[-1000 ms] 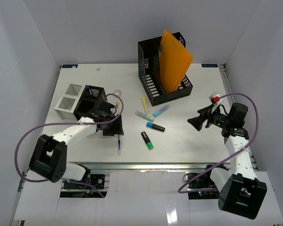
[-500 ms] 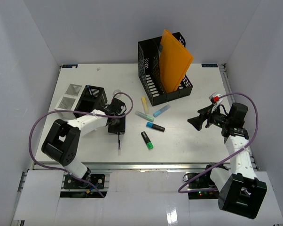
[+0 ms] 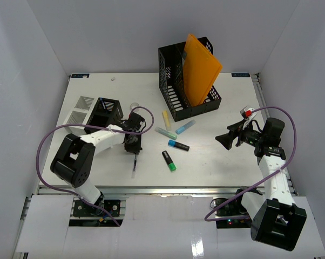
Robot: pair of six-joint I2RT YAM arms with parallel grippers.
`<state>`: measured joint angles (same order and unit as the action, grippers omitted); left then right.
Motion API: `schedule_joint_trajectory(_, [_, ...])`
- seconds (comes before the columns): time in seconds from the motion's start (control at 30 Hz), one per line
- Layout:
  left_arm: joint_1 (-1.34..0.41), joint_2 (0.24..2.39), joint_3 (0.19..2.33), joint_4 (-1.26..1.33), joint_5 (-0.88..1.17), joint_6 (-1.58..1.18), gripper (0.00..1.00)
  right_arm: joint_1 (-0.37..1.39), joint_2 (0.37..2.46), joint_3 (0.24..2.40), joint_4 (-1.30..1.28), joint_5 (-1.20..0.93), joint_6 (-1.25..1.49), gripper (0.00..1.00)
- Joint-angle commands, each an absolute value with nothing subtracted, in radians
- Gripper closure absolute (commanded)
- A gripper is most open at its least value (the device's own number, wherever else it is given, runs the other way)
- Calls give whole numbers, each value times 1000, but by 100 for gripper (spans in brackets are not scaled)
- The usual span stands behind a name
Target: Organize the desk
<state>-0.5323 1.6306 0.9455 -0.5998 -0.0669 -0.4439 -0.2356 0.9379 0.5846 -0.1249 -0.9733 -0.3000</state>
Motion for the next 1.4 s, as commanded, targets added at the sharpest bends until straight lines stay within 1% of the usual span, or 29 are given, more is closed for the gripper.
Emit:
schedule_joint_trajectory(0.0, [-535, 1603, 948, -594, -61, -442, 96, -236, 933, 595, -117, -976, -310, 5])
schedule_joint_trajectory(0.03, [-537, 1597, 949, -592, -58, -442, 98, -236, 931, 595, -117, -977, -310, 5])
schedule_joint_trajectory(0.1, [-535, 1583, 955, -592, -52, -442, 100, -236, 932, 596, -117, -975, -310, 5])
schedule_joint_trajectory(0.2, [-533, 1545, 978, -593, -45, -440, 100, -236, 930, 597, -118, -974, -310, 5])
schedule_joint_trajectory(0.33, [-493, 1425, 1036, -538, 7, -424, 100, -236, 928, 597, -118, -974, -310, 5])
schedule_joint_trajectory(0.43, [-435, 1328, 1063, -445, 60, -400, 100, -236, 927, 597, -117, -976, -310, 5])
schedule_joint_trajectory(0.5, [-348, 1247, 1063, -323, 118, -386, 100, -236, 923, 597, -117, -979, -308, 5])
schedule_joint_trajectory(0.63, [-202, 1188, 1013, -56, 199, -335, 100, -236, 925, 597, -119, -980, -311, 5])
schedule_joint_trajectory(0.77, [-101, 1203, 987, 148, 211, -309, 100, -236, 925, 598, -118, -982, -311, 5])
schedule_joint_trajectory(0.93, [-36, 1250, 917, 511, 111, -276, 100, -236, 924, 599, -118, -979, -313, 5])
schedule_joint_trajectory(1.03, [-14, 1309, 922, 595, 53, -261, 100, -236, 927, 600, -118, -982, -313, 5])
schedule_joint_trajectory(1.13, [-3, 1372, 935, 646, 46, -257, 100, -236, 928, 600, -118, -987, -313, 5])
schedule_joint_trajectory(1.37, [19, 1430, 925, 658, 20, -212, 100, -236, 929, 601, -119, -992, -311, 5])
